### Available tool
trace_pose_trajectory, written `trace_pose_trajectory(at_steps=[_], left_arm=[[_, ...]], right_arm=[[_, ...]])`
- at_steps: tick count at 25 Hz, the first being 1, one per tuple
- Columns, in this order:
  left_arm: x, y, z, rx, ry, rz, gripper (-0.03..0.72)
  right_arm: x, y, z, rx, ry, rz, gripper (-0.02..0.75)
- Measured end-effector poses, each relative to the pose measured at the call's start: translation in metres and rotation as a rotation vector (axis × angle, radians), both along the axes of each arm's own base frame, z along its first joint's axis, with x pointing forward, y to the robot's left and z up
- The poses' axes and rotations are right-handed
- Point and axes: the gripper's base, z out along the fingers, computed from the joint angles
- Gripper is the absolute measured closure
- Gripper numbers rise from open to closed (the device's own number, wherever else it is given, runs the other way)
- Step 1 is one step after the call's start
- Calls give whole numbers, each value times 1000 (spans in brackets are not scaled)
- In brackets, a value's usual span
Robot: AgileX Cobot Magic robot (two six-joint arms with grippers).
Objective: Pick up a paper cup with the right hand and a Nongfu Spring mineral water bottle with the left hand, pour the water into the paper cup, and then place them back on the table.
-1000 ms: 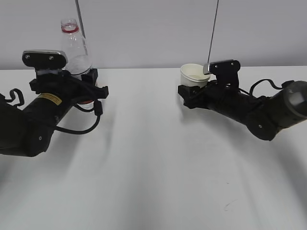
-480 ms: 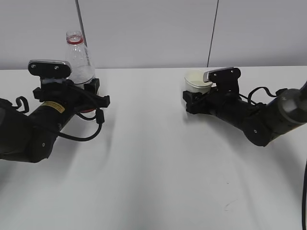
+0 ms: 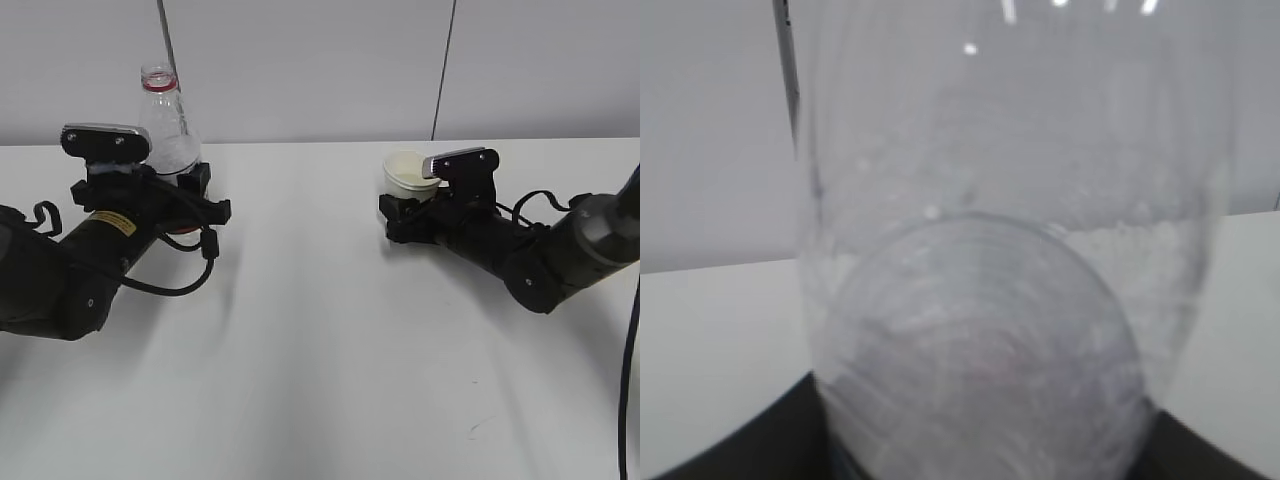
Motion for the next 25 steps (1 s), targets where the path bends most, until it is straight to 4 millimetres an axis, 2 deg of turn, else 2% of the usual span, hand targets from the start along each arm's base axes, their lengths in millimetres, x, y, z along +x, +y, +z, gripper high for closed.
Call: trace_pose_trajectory(at_steps=[14, 20, 25], left_arm=[[0, 0, 0, 0, 0, -1, 334], [0, 0, 0, 1, 0, -2, 335], [0, 0, 0, 1, 0, -2, 335]], right_arm=[[0, 0, -3, 13, -21, 1, 218], [0, 0, -3, 13, -21, 1, 127], [0, 0, -3, 14, -22, 1, 112]])
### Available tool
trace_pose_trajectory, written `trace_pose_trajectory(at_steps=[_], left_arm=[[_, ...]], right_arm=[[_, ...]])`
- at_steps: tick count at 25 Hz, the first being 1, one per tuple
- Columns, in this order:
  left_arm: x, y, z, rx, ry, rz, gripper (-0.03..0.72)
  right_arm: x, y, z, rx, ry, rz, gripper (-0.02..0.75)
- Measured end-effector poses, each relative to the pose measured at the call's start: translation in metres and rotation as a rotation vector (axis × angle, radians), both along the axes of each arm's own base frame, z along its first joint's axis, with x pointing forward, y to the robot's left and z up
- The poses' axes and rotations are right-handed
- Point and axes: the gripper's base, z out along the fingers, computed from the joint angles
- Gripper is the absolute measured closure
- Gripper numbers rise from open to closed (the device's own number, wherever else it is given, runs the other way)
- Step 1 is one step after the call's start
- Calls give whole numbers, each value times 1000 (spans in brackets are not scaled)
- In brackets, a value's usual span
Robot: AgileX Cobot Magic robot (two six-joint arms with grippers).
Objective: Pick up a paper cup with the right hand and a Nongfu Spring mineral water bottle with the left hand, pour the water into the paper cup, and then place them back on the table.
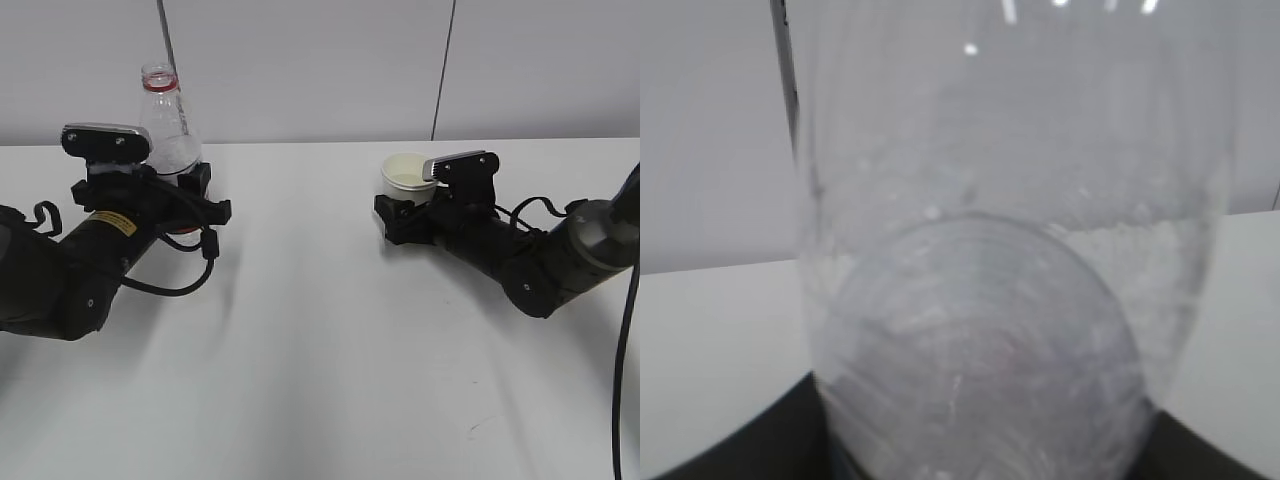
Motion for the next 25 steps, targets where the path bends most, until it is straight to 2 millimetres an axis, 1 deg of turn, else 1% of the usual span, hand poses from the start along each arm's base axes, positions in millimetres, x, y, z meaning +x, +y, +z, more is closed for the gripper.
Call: trace_pose_trajectory(at_steps=[9, 12, 19, 25], left_arm=[[0, 0, 0, 0, 0, -1, 336], [0, 0, 0, 0, 0, -1, 336], [0, 0, 0, 0, 0, -1, 336], [0, 0, 0, 0, 0, -1, 336]], right_arm=[[-2, 0, -1, -1, 7, 0, 113], [-8, -1, -1, 0, 14, 1, 113], [-19, -3, 7, 8, 8, 0, 118], [-34, -5, 17, 7, 20, 0, 125]])
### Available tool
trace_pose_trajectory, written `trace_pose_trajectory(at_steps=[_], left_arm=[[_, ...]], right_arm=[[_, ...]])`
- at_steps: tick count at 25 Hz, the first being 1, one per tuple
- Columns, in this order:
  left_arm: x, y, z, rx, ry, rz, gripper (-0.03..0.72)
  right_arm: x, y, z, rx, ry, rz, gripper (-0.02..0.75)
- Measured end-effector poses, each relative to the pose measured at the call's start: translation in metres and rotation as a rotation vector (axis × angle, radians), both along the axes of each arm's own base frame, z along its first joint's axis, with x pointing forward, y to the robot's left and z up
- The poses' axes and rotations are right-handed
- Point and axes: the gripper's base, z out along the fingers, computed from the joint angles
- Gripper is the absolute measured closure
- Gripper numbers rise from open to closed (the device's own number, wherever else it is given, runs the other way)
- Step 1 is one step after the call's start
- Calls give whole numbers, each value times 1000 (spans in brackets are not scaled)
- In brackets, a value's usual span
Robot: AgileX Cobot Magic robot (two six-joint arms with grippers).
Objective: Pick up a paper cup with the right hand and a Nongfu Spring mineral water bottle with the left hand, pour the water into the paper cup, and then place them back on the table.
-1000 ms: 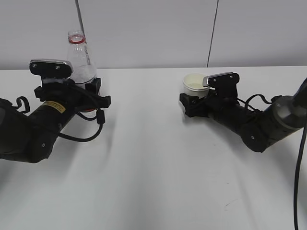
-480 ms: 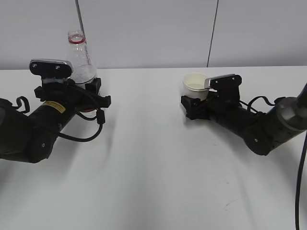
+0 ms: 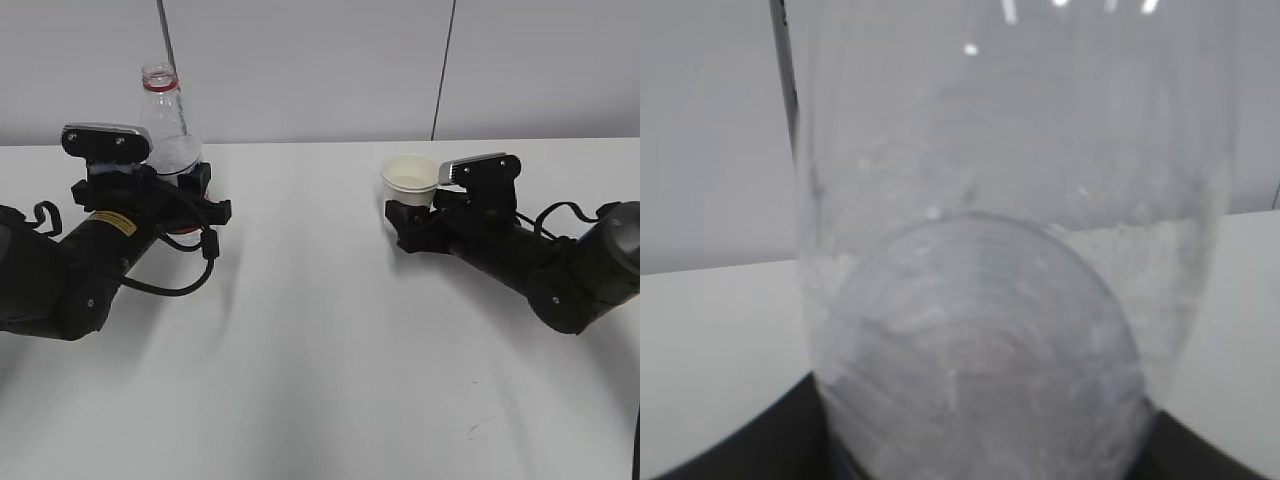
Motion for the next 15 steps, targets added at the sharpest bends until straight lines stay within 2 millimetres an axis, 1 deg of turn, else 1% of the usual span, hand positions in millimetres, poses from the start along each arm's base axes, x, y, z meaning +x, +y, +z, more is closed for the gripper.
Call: trace_pose_trajectory(at_steps=[6, 12, 15], left_arm=[[1, 0, 1, -1, -3, 0, 336], [12, 3, 6, -5, -12, 11, 336], [18, 9, 5, -3, -5, 27, 336]], right_arm=[[-22, -4, 8, -4, 28, 0, 134], [-47, -8, 18, -6, 50, 1, 143], [-57, -9, 28, 8, 19, 4, 144]])
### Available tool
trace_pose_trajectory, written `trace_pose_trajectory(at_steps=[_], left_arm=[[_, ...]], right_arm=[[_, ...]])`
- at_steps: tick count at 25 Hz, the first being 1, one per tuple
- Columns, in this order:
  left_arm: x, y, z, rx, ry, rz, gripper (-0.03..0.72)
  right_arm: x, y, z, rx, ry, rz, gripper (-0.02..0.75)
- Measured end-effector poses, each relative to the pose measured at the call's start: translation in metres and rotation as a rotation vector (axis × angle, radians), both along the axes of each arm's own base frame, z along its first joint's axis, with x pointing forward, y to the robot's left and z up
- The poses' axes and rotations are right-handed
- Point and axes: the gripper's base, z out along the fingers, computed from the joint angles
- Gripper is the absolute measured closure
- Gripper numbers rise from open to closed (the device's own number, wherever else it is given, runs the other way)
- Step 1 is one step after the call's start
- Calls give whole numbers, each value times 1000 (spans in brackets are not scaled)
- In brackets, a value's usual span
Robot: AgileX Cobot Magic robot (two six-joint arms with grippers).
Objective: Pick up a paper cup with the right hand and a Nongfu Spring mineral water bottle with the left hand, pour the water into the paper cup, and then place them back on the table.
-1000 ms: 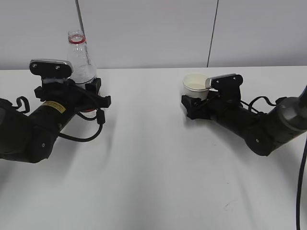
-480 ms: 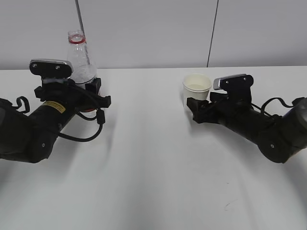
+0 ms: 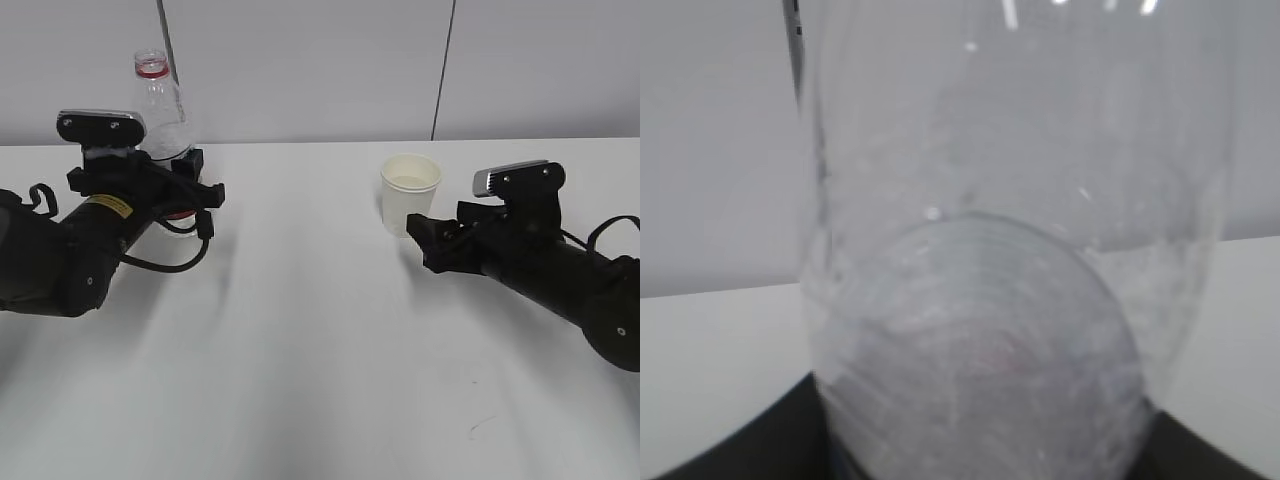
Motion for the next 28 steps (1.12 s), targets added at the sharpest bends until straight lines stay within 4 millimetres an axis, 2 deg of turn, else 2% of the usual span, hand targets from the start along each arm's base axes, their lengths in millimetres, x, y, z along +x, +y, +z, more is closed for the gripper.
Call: trace_pose_trajectory(at_steps=[7, 11, 21, 28], left_arm=[[9, 1, -3, 7, 27, 3, 336], [11, 1, -16, 12, 32, 3, 337], [12, 0, -17, 10, 15, 2, 330], [12, 0, -18, 12, 23, 1, 130]], right_arm=[[-9, -1, 21, 24, -73, 4, 144], [-10, -1, 21, 25, -75, 4, 145], [-10, -1, 21, 24, -74, 4, 144], [-10, -1, 21, 25, -76, 4, 145]])
